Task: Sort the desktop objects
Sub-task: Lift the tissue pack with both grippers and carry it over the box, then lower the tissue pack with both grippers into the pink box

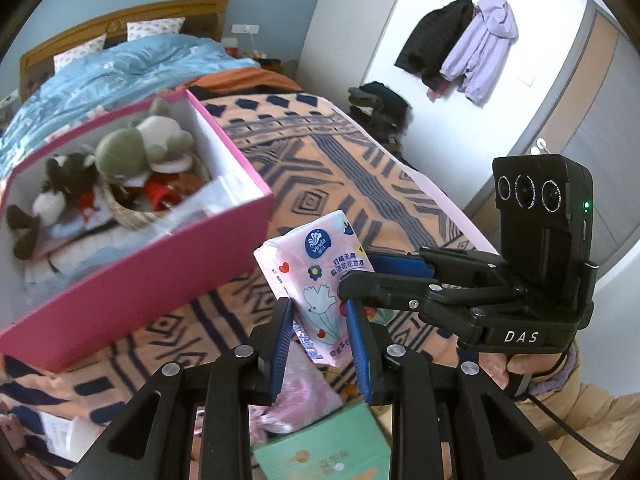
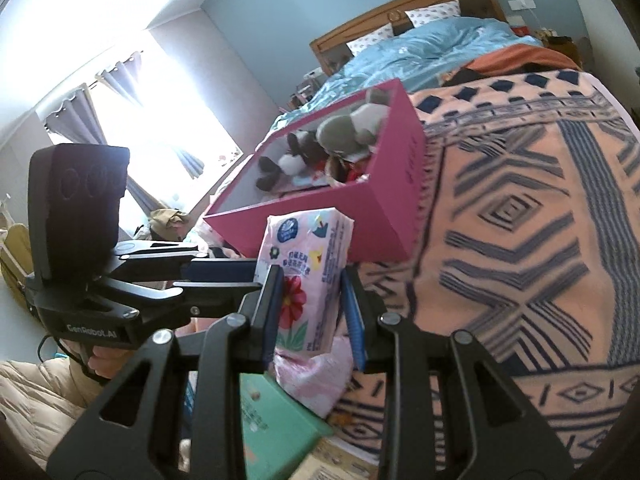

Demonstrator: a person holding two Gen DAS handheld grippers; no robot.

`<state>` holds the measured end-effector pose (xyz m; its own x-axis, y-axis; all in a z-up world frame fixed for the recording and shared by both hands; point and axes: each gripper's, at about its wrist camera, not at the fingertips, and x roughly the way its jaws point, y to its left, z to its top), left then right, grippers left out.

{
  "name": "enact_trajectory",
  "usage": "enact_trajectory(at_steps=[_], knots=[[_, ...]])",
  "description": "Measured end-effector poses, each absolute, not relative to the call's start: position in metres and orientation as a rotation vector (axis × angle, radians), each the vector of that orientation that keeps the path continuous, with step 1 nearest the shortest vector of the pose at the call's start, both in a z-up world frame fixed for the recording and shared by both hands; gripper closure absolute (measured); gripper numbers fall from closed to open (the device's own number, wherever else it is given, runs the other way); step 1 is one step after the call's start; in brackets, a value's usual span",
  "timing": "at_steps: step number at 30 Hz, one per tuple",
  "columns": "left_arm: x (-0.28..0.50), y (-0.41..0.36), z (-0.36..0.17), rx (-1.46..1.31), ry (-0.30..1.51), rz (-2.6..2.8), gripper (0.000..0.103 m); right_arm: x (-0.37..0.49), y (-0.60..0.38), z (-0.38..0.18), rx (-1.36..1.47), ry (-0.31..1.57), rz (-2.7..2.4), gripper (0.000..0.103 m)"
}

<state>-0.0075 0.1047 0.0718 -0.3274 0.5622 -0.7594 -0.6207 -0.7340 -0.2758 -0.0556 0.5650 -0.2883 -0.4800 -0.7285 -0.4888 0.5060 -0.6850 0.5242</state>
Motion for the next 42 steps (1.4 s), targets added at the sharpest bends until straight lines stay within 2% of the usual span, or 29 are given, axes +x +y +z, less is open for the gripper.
enact_trajectory(at_steps=[25, 42], knots=[[-0.033, 0.085, 0.114, -1.054, 0.148, 2.212, 0.076, -0.095, 0.534, -0.243, 0.809, -0.381, -2.159, 0.070], [-0.066, 0.080, 0.116, -1.064, 0.143, 2.249, 0.076, -0.130, 0.527, -0.237, 0.820, -0.404, -2.139, 0.070]])
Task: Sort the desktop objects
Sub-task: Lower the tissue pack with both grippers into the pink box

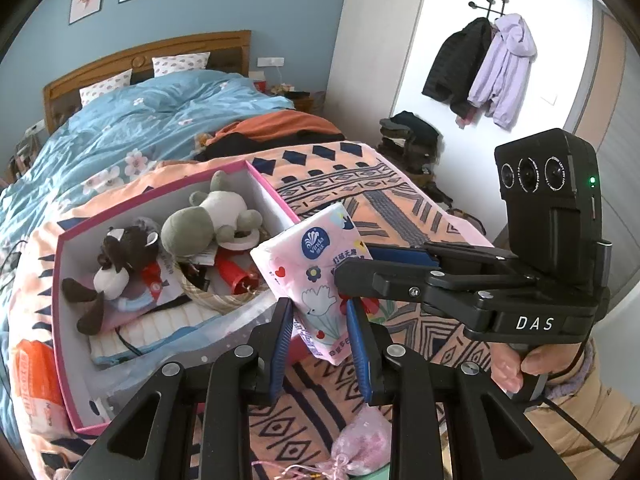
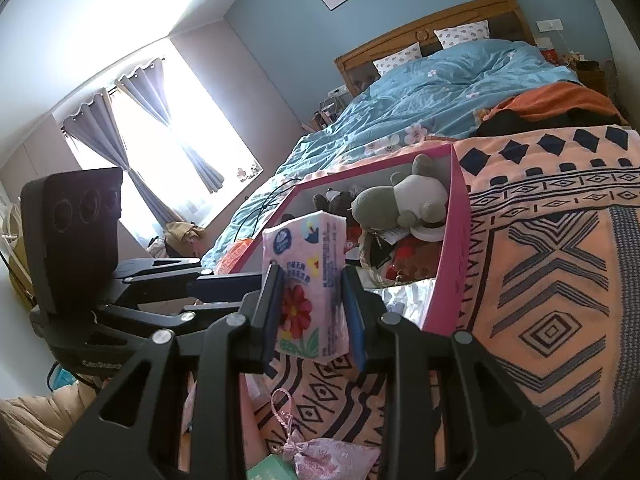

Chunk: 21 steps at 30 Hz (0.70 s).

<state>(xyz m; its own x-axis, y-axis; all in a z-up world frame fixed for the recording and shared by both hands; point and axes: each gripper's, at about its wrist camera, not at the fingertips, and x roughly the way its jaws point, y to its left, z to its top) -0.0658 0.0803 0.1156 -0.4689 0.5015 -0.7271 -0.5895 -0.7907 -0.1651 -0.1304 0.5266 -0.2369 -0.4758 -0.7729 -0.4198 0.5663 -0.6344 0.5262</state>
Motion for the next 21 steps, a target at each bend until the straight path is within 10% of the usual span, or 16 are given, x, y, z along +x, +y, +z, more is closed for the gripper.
enact_trajectory(at_steps=[21], knots=[[-0.100, 0.079, 0.103, -1.102, 0.105, 2.248, 0.076, -0.157, 0.518, -0.243, 0.864, -0.397, -2.156, 0.070]])
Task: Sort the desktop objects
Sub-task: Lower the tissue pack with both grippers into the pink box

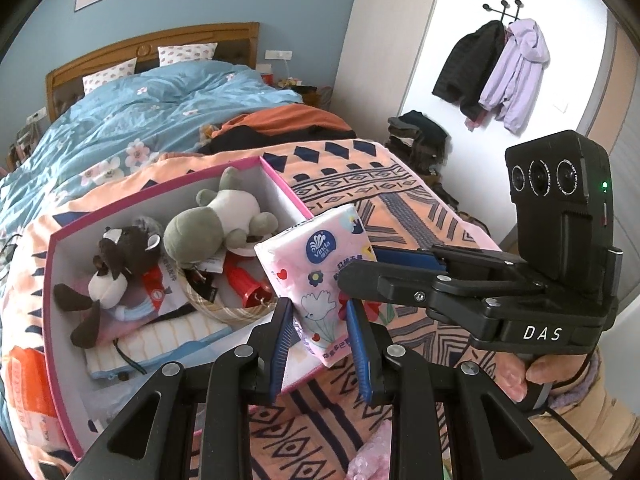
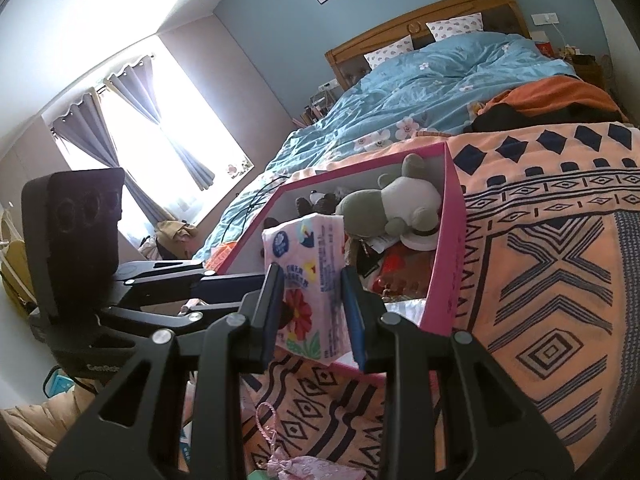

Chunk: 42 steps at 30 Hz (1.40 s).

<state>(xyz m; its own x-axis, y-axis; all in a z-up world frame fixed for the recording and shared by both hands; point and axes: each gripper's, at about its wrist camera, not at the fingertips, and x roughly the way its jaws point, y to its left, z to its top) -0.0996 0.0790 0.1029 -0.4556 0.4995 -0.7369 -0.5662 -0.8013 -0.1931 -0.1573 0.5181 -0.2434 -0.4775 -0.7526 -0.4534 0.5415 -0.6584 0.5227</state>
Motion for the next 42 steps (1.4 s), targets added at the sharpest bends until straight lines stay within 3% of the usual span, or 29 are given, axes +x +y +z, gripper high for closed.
enact_trajectory(at_steps=[42], knots=[[-0.150, 0.095, 0.072, -1.236, 0.093, 2.209, 0.076, -0.204, 0.510, -0.268, 0.988, -0.349, -2.220, 0.070]])
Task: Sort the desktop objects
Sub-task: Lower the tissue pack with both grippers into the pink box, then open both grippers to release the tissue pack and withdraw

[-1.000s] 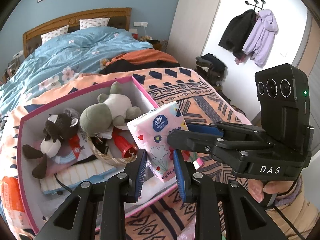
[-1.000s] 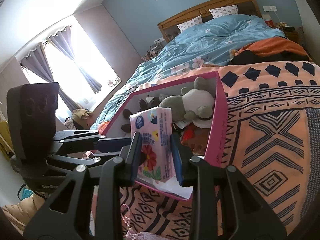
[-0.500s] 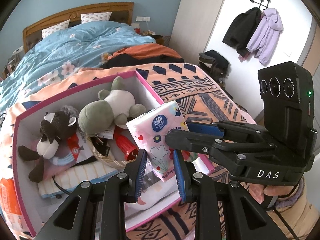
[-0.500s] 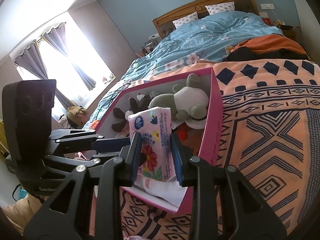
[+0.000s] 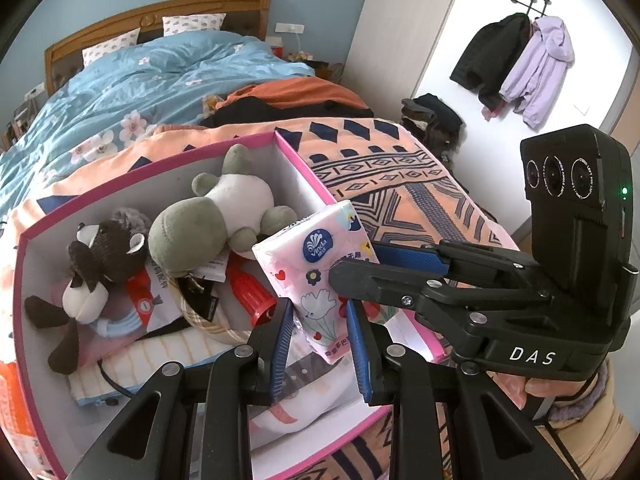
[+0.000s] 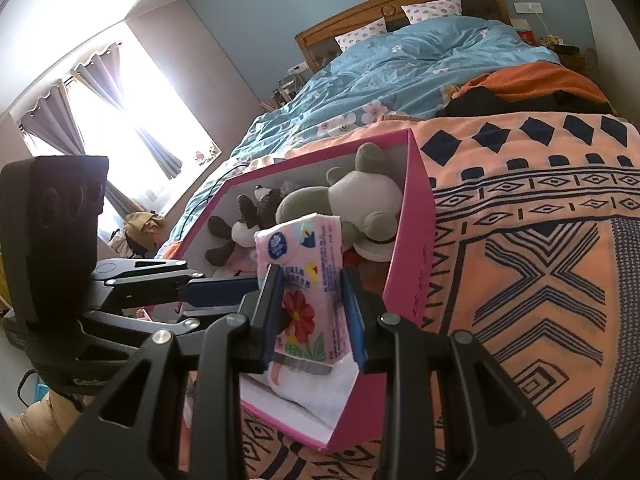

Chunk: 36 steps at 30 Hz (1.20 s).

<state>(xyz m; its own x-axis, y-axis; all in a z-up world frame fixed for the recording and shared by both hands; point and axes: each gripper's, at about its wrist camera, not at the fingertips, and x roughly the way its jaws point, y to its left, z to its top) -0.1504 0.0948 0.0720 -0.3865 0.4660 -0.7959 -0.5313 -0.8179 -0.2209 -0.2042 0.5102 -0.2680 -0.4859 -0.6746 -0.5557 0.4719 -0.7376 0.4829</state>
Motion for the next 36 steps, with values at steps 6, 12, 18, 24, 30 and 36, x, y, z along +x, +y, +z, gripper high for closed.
enact_trajectory(at_steps=[6, 12, 18, 24, 30, 36], knots=[[-0.157, 0.096, 0.069, -1.250, 0.083, 2.201, 0.076, -0.211, 0.511, -0.271, 0.999, -0.358, -2.223, 0.070], [-0.163, 0.096, 0.067, -1.256, 0.074, 2.195, 0.076, -0.216, 0.511, -0.272, 1.001, -0.350, -2.233, 0.070], [-0.165, 0.097, 0.066, -1.262, 0.072, 2.193, 0.077, -0.220, 0.510, -0.273, 0.997, -0.321, -2.260, 0.072], [-0.175, 0.099, 0.058, -1.299, 0.079, 2.196, 0.076, -0.219, 0.505, -0.271, 0.985, -0.255, -2.316, 0.077], [-0.181, 0.103, 0.044, -1.361, 0.121, 2.201, 0.076, -0.212, 0.500, -0.268, 0.961, -0.180, -2.391, 0.078], [-0.182, 0.104, 0.043, -1.362, 0.128, 2.215, 0.076, -0.206, 0.502, -0.267, 0.941, -0.145, -2.410, 0.077]])
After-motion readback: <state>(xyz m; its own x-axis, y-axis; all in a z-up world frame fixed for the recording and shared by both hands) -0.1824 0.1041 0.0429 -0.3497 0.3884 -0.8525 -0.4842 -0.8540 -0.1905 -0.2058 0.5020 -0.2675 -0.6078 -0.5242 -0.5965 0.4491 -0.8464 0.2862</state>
